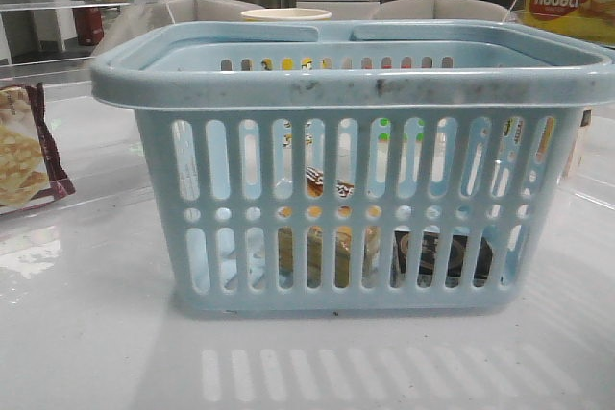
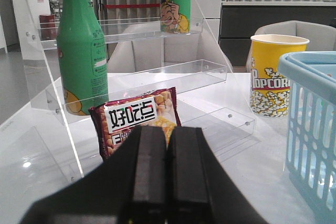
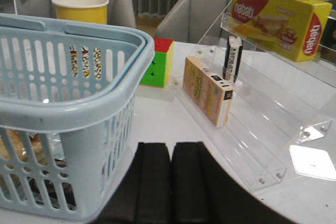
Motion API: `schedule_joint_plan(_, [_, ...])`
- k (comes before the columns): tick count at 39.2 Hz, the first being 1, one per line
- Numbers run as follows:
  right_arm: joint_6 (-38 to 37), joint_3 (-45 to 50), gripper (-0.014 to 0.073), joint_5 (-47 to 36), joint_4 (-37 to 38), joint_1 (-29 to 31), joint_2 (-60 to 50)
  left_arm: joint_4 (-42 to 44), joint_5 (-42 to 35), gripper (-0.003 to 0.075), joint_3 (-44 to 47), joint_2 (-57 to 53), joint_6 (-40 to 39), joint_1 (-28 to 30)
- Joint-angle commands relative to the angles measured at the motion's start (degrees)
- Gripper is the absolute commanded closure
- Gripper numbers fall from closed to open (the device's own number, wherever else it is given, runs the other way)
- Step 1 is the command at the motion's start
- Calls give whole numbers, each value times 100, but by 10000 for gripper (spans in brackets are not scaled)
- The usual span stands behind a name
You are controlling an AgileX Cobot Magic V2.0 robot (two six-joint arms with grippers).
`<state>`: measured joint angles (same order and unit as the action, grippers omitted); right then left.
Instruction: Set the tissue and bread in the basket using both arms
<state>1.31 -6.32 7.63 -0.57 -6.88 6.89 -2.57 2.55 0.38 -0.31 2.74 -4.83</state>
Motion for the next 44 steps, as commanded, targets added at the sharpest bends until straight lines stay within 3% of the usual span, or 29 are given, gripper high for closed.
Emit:
schedule_joint_plan(1, [11,235,564,-815,-27,183,-365,-2,-507,630,1,-102,-56,19])
schedule_joint_plan(11, [11,818,564,-1017,-58,396,-851,-2,-507,630,1,-102,-56,19])
schedule_joint_plan(44, [11,805,564,-920,-58,396,-851,-2,-507,630,1,-102,-56,19])
